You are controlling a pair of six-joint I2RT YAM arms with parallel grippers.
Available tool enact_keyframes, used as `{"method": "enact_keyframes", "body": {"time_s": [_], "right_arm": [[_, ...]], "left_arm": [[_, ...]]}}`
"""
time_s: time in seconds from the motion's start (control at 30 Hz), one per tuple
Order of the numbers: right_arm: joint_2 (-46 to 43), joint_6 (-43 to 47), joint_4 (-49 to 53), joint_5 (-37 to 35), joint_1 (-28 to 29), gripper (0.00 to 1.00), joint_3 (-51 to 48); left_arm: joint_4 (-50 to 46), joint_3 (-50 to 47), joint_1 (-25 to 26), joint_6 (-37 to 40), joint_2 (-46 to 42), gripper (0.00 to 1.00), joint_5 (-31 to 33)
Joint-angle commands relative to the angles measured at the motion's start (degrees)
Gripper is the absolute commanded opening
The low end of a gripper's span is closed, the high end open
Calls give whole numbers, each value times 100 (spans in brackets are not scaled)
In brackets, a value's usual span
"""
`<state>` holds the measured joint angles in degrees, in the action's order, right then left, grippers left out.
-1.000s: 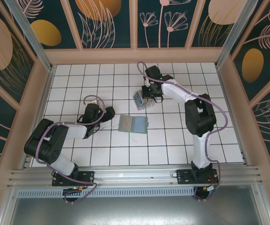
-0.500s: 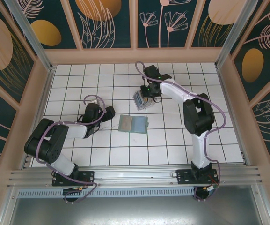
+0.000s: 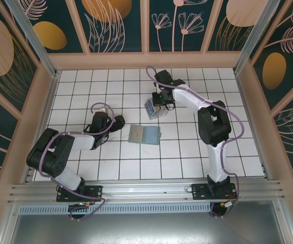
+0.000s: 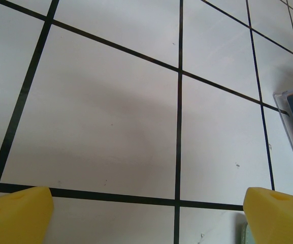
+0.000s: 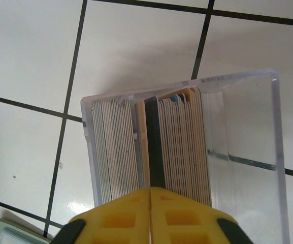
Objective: Put the credit cards into the card holder
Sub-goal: Pick up the credit card from the storage box, then insert the credit card into the card slot.
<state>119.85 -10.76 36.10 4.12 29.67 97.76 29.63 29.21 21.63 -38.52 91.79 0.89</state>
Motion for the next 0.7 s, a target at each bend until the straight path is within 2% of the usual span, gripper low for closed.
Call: {"method": "enact_keyframes", "body": {"time_s": [0.0, 0.13, 0.27, 0.43, 0.57, 0.67], "right_arm": [[-50, 76, 94, -42, 74, 2, -19], [-780, 20, -675, 23, 92, 0, -531], [-1586, 16, -1385, -337, 92, 0, -1146], [-2597, -108, -1463, -385, -2, 0, -1993], [-3461, -839, -2024, 716, -1, 0, -3145], [-4096, -1728, -3042, 1443, 134, 0, -4322]], "left_arm": [[-300, 41, 8, -15, 269, 97, -446], [-286, 41, 8, -7, 262, 96, -460], [-280, 32, 8, 6, 246, 96, -460], [-746, 177, 8, 299, -65, 97, -204], [-799, 103, 8, 526, -445, 98, -43], [-781, 93, 8, 707, -530, 98, -134]]}}
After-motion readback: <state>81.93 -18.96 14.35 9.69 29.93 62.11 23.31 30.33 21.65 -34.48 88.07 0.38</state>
